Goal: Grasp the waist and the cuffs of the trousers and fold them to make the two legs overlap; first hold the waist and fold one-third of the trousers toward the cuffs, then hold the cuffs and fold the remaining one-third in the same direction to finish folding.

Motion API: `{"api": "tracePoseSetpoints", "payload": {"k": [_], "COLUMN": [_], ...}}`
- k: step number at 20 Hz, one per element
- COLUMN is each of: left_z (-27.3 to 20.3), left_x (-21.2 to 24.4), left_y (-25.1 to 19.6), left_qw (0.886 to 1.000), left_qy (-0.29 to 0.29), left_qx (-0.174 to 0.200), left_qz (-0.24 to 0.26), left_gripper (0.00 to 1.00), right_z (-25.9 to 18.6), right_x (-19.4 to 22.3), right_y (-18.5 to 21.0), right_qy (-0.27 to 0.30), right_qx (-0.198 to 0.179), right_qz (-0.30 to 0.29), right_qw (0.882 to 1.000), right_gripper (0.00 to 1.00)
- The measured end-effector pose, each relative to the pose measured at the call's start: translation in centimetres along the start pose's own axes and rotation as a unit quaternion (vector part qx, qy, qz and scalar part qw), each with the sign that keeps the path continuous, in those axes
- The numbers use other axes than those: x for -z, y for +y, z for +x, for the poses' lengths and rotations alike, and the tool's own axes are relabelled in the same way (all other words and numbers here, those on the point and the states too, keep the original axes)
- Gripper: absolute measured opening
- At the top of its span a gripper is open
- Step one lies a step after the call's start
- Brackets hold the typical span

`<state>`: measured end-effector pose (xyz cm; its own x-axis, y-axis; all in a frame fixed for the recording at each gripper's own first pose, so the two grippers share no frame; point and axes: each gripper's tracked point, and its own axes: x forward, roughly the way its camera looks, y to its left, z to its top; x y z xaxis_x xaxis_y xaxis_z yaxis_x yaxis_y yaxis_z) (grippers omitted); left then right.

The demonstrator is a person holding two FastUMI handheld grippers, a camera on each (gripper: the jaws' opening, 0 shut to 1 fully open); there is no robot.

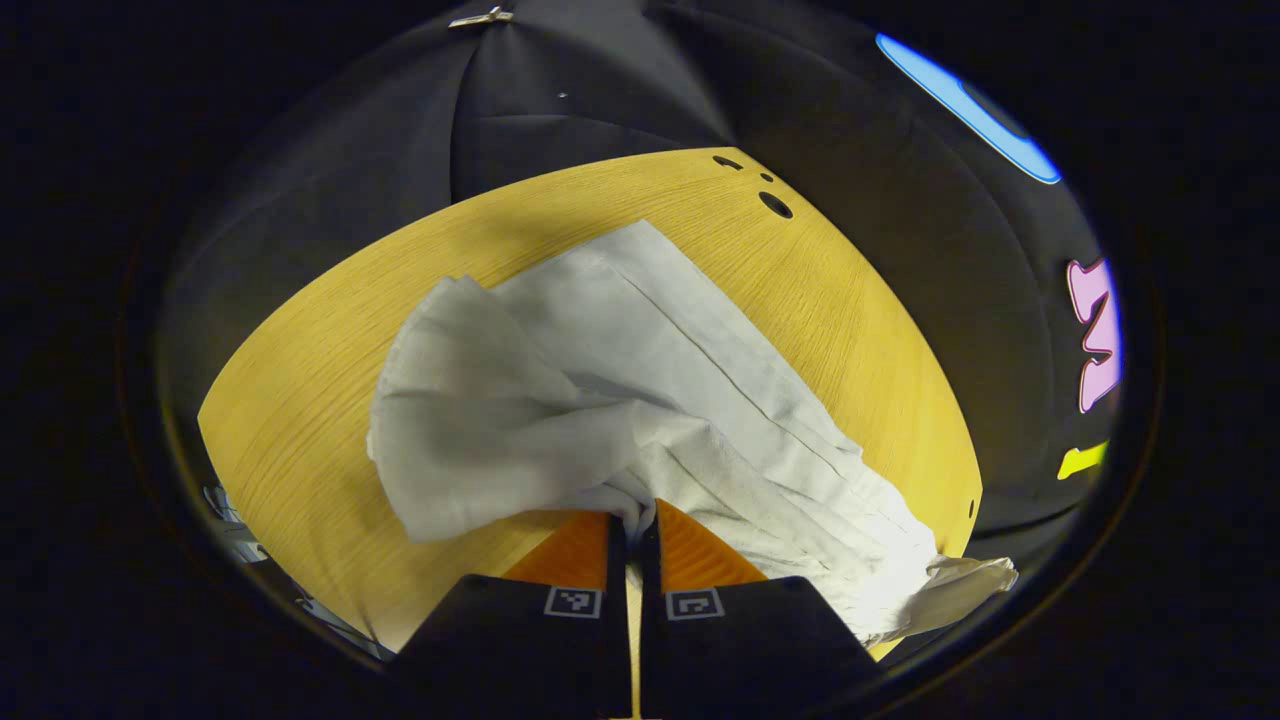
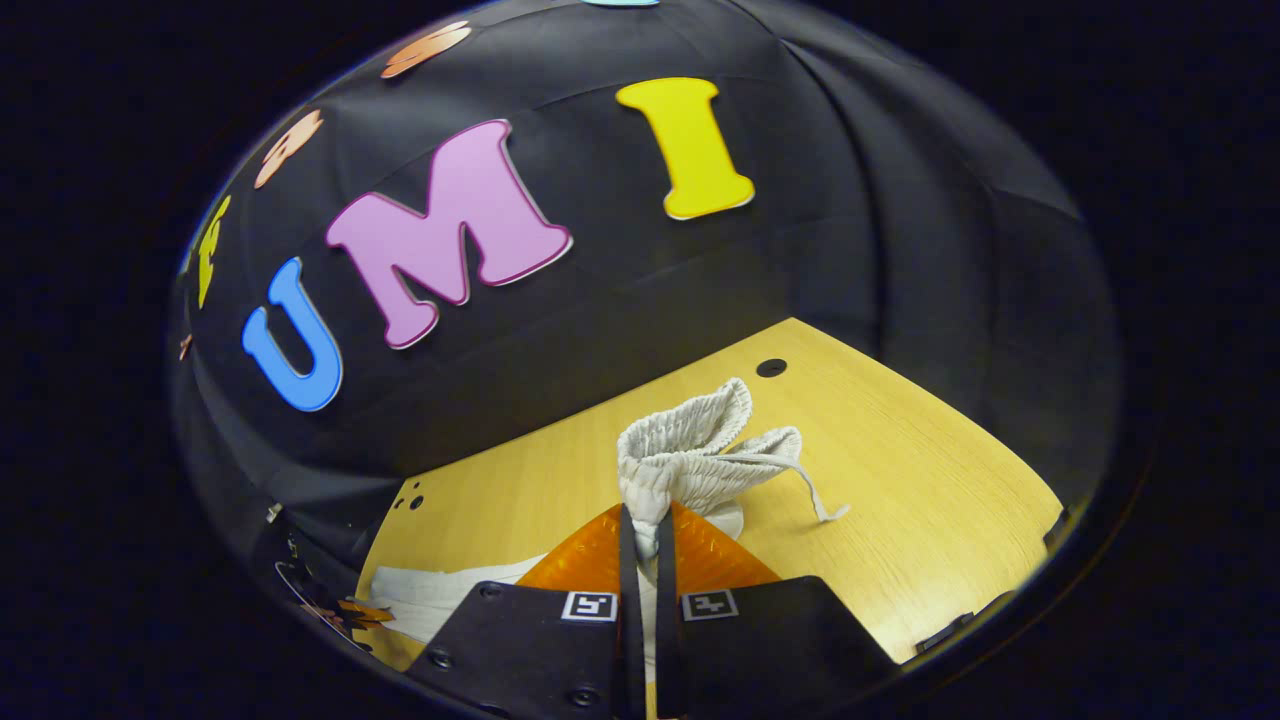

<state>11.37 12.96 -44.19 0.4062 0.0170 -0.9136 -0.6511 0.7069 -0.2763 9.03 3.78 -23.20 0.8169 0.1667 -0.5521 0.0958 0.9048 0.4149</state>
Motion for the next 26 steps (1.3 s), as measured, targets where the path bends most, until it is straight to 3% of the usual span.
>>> {"api": "tracePoseSetpoints", "payload": {"k": [5, 8, 13, 16, 17, 18, 19, 20, 21, 24, 25, 26], "left_z": [0.1, 0.1, 0.0, 0.1, 0.0, 0.0, -0.1, -0.1, -0.2, -0.2, -0.3, -0.3], "left_x": [-0.3, -0.3, -0.5, -0.4, -0.5, -0.5, -0.5, -0.5, -0.6, -0.6, -0.6, -0.7], "left_y": [-0.2, -0.2, -0.2, -0.2, -0.2, -0.2, -0.2, -0.1, -0.1, 0.0, 0.0, 0.0], "left_qw": [1.0, 0.999, 0.999, 0.999, 0.999, 0.999, 0.999, 0.999, 0.999, 0.999, 0.999, 0.999], "left_qy": [0.0, 0.003, 0.003, 0.003, 0.003, 0.002, 0.002, 0.001, 0.001, -0.001, -0.001, -0.001], "left_qx": [0.019, 0.028, 0.03, 0.032, 0.033, 0.033, 0.034, 0.034, 0.034, 0.035, 0.035, 0.036], "left_qz": [-0.018, -0.019, -0.016, -0.016, -0.017, -0.018, -0.019, -0.02, -0.022, -0.026, -0.029, -0.03], "left_gripper": [0.1, 0.1, 0.1, 0.09, 0.1, 0.09, 0.09, 0.1, 0.09, 0.1, 0.09, 0.09], "right_z": [0.5, 2.1, 4.0, 4.7, 4.4, 4.3, 4.5, 4.4, 3.7, 1.7, 0.7, 0.1], "right_x": [4.0, 9.3, 18.5, 21.4, 22.1, 22.7, 23.2, 23.7, 24.2, 24.8, 24.6, 24.1], "right_y": [9.1, 13.3, 15.2, 15.4, 15.4, 15.4, 15.3, 15.4, 15.9, 18.2, 19.0, 19.7], "right_qy": [0.033, 0.079, 0.172, 0.203, 0.212, 0.219, 0.229, 0.241, 0.253, 0.276, 0.276, 0.273], "right_qx": [-0.063, -0.092, -0.103, -0.102, -0.103, -0.101, -0.099, -0.1, -0.111, -0.159, -0.177, -0.189], "right_qz": [-0.081, -0.127, -0.225, -0.254, -0.26, -0.265, -0.265, -0.261, -0.249, -0.205, -0.187, -0.167], "right_qw": [0.994, 0.984, 0.954, 0.94, 0.937, 0.934, 0.931, 0.93, 0.928, 0.926, 0.926, 0.928], "right_gripper": [0.08, 0.08, 0.09, 0.09, 0.09, 0.15, 0.09, 0.1, 0.12, 0.32, 0.35, 0.29]}}
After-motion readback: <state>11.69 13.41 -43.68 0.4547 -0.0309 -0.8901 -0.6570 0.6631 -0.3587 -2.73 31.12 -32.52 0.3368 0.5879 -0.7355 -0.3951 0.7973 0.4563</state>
